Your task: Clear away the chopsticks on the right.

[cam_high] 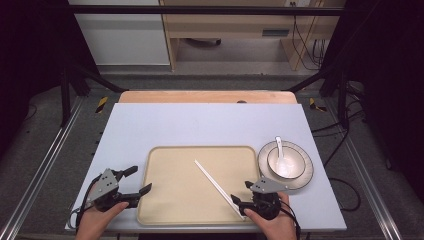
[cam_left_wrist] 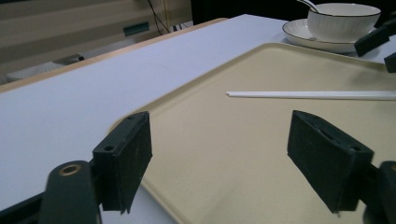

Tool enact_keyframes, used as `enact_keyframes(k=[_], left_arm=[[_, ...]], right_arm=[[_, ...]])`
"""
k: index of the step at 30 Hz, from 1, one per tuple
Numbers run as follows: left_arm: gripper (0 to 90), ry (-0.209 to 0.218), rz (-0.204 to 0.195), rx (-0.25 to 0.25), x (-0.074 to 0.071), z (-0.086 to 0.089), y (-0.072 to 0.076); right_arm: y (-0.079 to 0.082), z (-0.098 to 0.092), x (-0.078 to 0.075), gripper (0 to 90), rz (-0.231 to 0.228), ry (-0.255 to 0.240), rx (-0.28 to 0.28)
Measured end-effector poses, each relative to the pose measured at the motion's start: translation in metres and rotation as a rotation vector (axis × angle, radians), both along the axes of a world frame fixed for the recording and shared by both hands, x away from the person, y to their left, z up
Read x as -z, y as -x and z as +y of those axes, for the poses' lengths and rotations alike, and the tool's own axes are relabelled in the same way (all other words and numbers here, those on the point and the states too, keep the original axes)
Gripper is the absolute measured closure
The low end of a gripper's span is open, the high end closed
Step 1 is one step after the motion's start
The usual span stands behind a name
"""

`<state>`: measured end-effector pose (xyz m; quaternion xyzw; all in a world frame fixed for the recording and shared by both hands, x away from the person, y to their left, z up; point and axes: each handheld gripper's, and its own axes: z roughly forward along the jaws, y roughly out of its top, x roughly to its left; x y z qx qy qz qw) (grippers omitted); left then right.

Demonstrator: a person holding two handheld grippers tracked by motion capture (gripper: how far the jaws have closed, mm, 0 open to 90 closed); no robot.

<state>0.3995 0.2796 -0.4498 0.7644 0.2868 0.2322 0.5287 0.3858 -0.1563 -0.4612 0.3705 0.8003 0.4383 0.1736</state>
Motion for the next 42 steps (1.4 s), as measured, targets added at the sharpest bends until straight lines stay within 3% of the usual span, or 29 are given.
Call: enact_keyframes(k=[2, 4, 5, 6, 7, 10, 11, 13, 15, 20, 25, 28, 29, 34, 42], left_arm=[[30.4, -0.017, 0.038, 0.013, -0.003, -0.011, -0.001], [36.3, -0.027, 0.050, 0.020, -0.004, -0.015, -0.001], [39.7, -0.056, 0.079, 0.044, -0.004, -0.026, -0.003], [45.0, -0.056, 0.079, 0.044, -0.004, -0.026, -0.003], [48.4, -0.089, 0.109, 0.060, -0.003, -0.038, -0.006], [61.0, -0.098, 0.133, 0.075, -0.001, -0.049, -0.010], [64.5, -0.121, 0.153, 0.083, 0.000, -0.061, -0.016], [67.7, -0.139, 0.163, 0.089, 0.000, -0.066, -0.020], [76.5, -0.172, 0.192, 0.102, 0.002, -0.080, -0.030], [87.9, -0.204, 0.234, 0.112, 0.003, -0.098, -0.041], [89.6, -0.242, 0.263, 0.091, 0.004, -0.112, -0.048], [89.6, -0.270, 0.279, 0.091, 0.007, -0.123, -0.052], [89.6, -0.286, 0.284, 0.089, 0.009, -0.129, -0.055], [89.6, -0.280, 0.290, 0.074, 0.009, -0.134, -0.061], [89.6, -0.296, 0.308, 0.085, 0.012, -0.142, -0.070]], right_arm=[[-0.007, 0.000, -0.004, 16.9, -0.037, 0.016, -0.014], [-0.010, -0.001, -0.005, 14.4, -0.056, 0.013, -0.015], [-0.014, -0.002, -0.008, 10.8, -0.082, 0.007, -0.013], [-0.014, -0.002, -0.008, 10.8, -0.082, 0.007, -0.013], [-0.019, -0.003, -0.010, 10.3, -0.112, 0.019, -0.004], [-0.022, -0.005, -0.011, 10.6, -0.136, 0.028, 0.001], [-0.024, -0.008, -0.012, 11.3, -0.164, 0.027, 0.006], [-0.025, -0.010, -0.013, 11.2, -0.178, 0.029, 0.006], [-0.026, -0.016, -0.014, 10.3, -0.193, 0.010, 0.014], [-0.025, -0.028, -0.015, 9.7, -0.192, -0.018, 0.024], [-0.019, -0.038, -0.016, 9.2, -0.202, -0.023, 0.046], [-0.013, -0.043, -0.014, 8.1, -0.200, -0.045, 0.070], [-0.011, -0.043, -0.013, 8.1, -0.192, -0.082, 0.087], [-0.012, -0.043, -0.013, 8.2, -0.212, -0.076, 0.087], [-0.014, -0.052, -0.015, 6.2, -0.246, -0.096, 0.143]])
